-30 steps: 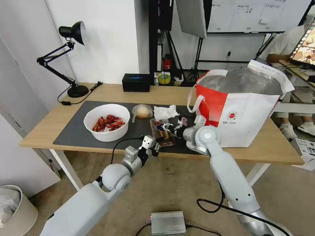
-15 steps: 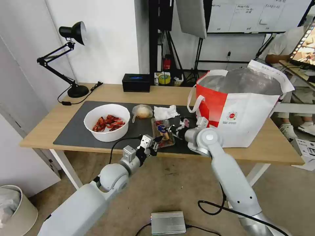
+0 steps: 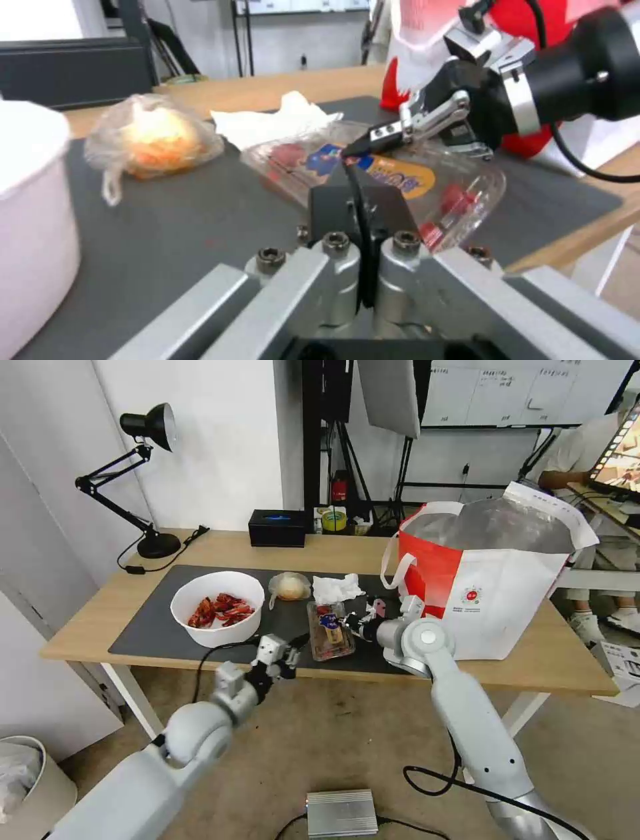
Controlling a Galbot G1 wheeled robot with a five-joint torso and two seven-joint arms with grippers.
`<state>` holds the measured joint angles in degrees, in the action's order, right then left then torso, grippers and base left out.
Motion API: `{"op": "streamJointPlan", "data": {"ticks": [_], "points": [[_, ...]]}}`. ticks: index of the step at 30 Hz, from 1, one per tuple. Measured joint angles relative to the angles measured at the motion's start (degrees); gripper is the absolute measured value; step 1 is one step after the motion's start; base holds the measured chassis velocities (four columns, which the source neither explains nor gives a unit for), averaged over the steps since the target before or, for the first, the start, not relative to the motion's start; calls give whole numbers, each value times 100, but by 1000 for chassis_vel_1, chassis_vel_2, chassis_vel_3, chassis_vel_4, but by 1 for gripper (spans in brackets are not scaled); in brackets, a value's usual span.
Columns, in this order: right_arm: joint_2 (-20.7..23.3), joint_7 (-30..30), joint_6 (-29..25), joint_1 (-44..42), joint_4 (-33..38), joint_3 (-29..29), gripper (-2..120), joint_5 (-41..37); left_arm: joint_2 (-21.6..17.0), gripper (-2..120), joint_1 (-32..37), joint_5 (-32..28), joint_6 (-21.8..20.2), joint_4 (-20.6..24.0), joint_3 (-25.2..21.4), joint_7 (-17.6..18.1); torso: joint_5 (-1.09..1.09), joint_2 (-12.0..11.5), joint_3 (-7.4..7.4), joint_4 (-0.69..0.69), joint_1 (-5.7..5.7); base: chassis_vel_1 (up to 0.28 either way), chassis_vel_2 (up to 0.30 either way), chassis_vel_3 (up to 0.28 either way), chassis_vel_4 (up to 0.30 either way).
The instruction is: Pick up the trash from the table and place it into the takeout bag.
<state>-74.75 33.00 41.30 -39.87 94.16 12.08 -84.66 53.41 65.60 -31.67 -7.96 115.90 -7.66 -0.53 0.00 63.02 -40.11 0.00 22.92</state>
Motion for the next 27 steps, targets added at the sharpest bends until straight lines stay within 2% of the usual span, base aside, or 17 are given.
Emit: {"op": "streamJointPlan", "data": {"ticks": [2, 8, 9, 12, 13, 15, 16, 19, 23, 25, 27], "points": [[38, -29, 0, -21, 70, 31, 0, -15, 69, 3, 153, 0, 23, 88, -97, 0, 0, 0, 0, 0, -1, 0, 0, 0, 0], [228, -175, -29, -90, 610, 204, 0, -91, 530, 28, 679, 5, 132, 424, -452, 25, 0, 0, 0, -1, 0, 0, 0, 0, 0], [228, -175, -29, -90, 610, 204, 0, -91, 530, 28, 679, 5, 132, 424, -452, 25, 0, 0, 0, -1, 0, 0, 0, 0, 0], [365, -219, -87, -95, 1027, 293, 0, -121, 701, 42, 811, 15, 144, 551, -541, 54, 0, 0, 0, 0, 0, 0, 0, 0, 0], [365, -219, -87, -95, 1027, 293, 0, -121, 701, 42, 811, 15, 144, 551, -541, 54, 0, 0, 0, 0, 0, 0, 0, 0, 0], [536, -219, -173, -46, 1411, 407, 0, -154, 787, 53, 880, 25, 146, 613, -597, 81, 1, 0, 0, -1, -1, 0, 0, 0, 0], [536, -219, -173, -46, 1411, 407, 0, -154, 787, 53, 880, 25, 146, 613, -597, 81, 1, 0, 0, -1, -1, 0, 0, 0, 0], [850, -139, -352, 256, 1896, 695, 0, -443, 839, 70, 1040, 29, 147, 697, -707, 101, 0, 0, 0, 0, -1, 0, 0, 0, 0], [1124, -84, -469, 509, 2091, 887, 0, -598, 855, 78, 1149, 38, 153, 711, -782, 108, 1, 1, 0, 0, -1, 0, 0, 0, 0], [1408, -38, -636, 760, 2154, 1054, 0, -651, 884, 91, 1233, 35, 174, 750, -840, 121, 1, 1, 0, -1, -1, 0, 0, 0, 0], [1528, -25, -716, 852, 2131, 1098, 0, -657, 903, 95, 1251, 34, 181, 760, -848, 125, 2, 1, 0, 0, -1, 0, 0, 0, 0]]}}
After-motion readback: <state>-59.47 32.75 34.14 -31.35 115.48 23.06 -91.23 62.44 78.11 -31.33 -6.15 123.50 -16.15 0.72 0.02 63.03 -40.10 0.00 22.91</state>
